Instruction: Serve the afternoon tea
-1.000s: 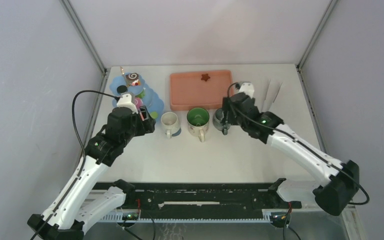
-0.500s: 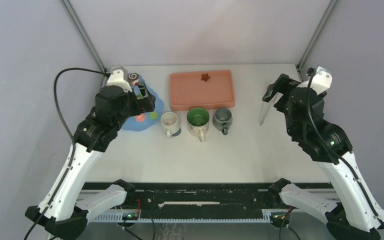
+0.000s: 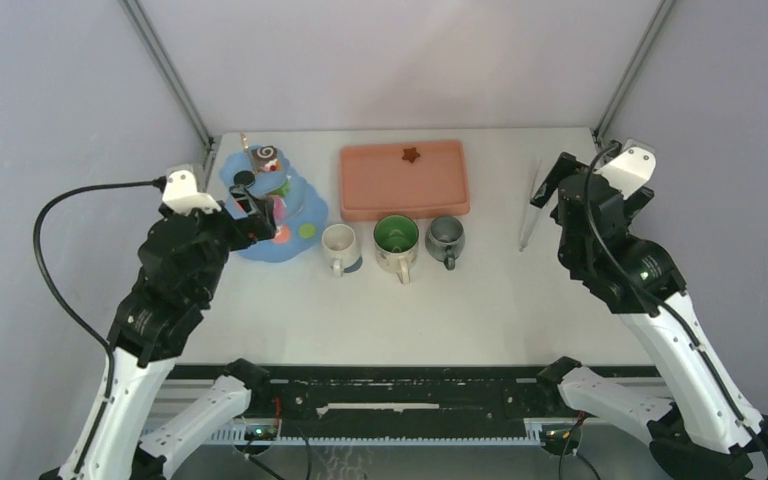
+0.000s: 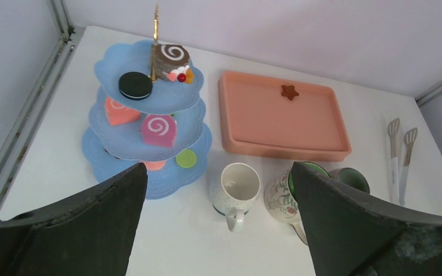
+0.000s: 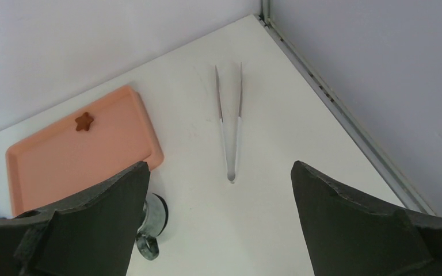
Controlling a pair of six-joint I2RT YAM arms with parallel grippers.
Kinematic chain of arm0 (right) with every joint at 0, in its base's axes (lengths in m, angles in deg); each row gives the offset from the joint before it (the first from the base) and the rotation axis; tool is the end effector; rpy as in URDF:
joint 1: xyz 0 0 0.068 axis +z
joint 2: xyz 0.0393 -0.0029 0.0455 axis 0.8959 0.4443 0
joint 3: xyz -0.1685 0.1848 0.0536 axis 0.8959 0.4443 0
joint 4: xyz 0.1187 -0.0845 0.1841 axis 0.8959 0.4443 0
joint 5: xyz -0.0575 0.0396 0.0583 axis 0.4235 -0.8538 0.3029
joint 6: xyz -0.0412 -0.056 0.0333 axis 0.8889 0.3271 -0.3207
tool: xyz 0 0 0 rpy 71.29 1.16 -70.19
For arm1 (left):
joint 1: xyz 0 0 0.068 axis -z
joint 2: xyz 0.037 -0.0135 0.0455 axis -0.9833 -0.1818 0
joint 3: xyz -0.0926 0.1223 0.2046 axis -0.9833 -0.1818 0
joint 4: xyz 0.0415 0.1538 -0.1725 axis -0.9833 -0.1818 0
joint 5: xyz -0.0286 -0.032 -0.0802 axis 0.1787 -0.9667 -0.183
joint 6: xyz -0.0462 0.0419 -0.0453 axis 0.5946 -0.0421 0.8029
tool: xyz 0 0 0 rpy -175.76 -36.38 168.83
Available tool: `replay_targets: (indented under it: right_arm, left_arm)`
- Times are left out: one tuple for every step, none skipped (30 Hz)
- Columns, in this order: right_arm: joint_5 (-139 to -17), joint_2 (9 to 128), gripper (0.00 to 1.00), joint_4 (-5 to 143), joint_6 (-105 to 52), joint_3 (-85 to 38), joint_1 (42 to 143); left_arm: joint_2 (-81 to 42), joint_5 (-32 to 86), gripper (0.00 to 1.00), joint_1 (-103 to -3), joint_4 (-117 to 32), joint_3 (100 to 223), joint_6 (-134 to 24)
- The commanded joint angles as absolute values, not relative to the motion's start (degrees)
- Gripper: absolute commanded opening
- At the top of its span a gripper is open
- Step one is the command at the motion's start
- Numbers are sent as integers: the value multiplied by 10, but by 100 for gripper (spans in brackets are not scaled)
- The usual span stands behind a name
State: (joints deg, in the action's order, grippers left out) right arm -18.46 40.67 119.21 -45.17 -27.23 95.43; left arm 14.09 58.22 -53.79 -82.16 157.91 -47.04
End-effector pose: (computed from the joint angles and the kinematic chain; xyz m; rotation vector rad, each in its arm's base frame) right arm 0.1498 0.0321 0.4116 0.4438 1.7861 -0.2160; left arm 0.1333 -0.0358 0.4045 -0.1938 1.7372 -0.2241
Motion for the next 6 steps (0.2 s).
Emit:
replay_targets:
  right_arm:
    - [-150,411,100,1210,-488,-270,948]
    - [-144,411,100,1214,-500,-270,946]
    - [-143,410,100,1215,-507,-270,943]
    - [-145,408,100,1215,-510,-269,942]
    - [-145,406,100,1214,-513,-269,943]
    - [-145,404,100,1212,-513,-268,942]
  left_arm:
    - [147,619,100,-541,-797,1568,-486]
    - [145,622,100,-541,-805,1570,-488]
    - [143,625,100,-541,-812,1573,-490]
    - [140,627,100,-541,-817,1575,-490]
    - [137,632,100,-541,-824,1576,-488]
    - [136,635,100,-542,-827,1577,-487]
